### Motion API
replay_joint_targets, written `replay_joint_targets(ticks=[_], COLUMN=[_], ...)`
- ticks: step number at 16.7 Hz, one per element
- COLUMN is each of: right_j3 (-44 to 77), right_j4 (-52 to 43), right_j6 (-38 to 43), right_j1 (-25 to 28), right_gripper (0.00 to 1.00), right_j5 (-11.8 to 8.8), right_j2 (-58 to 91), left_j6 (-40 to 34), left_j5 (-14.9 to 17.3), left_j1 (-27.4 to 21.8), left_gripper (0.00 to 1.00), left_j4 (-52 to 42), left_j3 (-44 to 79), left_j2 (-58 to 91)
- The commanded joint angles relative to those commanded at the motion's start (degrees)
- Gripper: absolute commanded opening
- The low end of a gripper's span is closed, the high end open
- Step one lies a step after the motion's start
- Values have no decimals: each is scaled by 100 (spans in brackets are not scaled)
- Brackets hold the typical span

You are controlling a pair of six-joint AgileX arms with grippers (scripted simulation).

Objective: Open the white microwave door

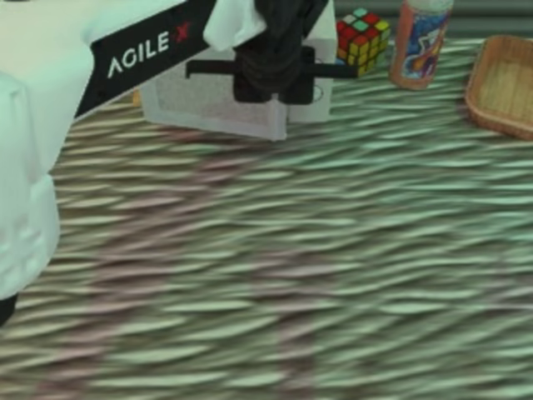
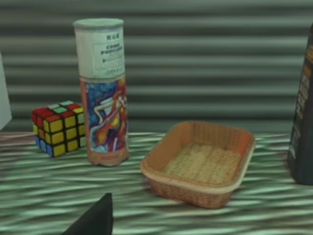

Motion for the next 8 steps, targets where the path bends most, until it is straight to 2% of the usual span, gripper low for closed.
replay_joint_targets(ticks=[8], right_j3=[0], right_j4=[0], right_j6=[0], right_j1=[0], right_gripper=[100], right_j5=[0], right_j2=[0], left_j6=[41], left_j5=[54], left_j1=[-37], left_gripper=[0], left_j4=[58], left_j3=[-103], left_j2=[-33])
